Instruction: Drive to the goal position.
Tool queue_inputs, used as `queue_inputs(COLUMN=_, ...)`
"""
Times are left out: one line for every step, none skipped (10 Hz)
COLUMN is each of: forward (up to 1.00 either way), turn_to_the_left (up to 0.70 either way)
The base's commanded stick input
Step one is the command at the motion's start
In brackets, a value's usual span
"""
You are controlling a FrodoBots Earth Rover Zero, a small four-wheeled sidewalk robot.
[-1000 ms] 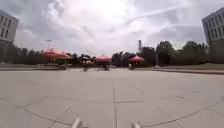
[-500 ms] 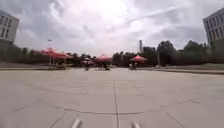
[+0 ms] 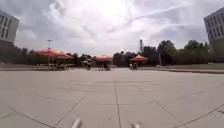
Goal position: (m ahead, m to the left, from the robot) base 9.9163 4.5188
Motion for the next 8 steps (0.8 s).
queue_inputs(forward=0.85, turn_to_the_left=-0.04)
queue_inputs(forward=0.85, turn_to_the_left=-0.05)
queue_inputs(forward=0.85, turn_to_the_left=-0.18)
queue_inputs(forward=0.85, turn_to_the_left=-0.21)
queue_inputs(forward=0.85, turn_to_the_left=-0.02)
queue_inputs(forward=0.85, turn_to_the_left=-0.01)
queue_inputs(forward=0.85, turn_to_the_left=-0.01)
queue_inputs(forward=0.85, turn_to_the_left=-0.01)
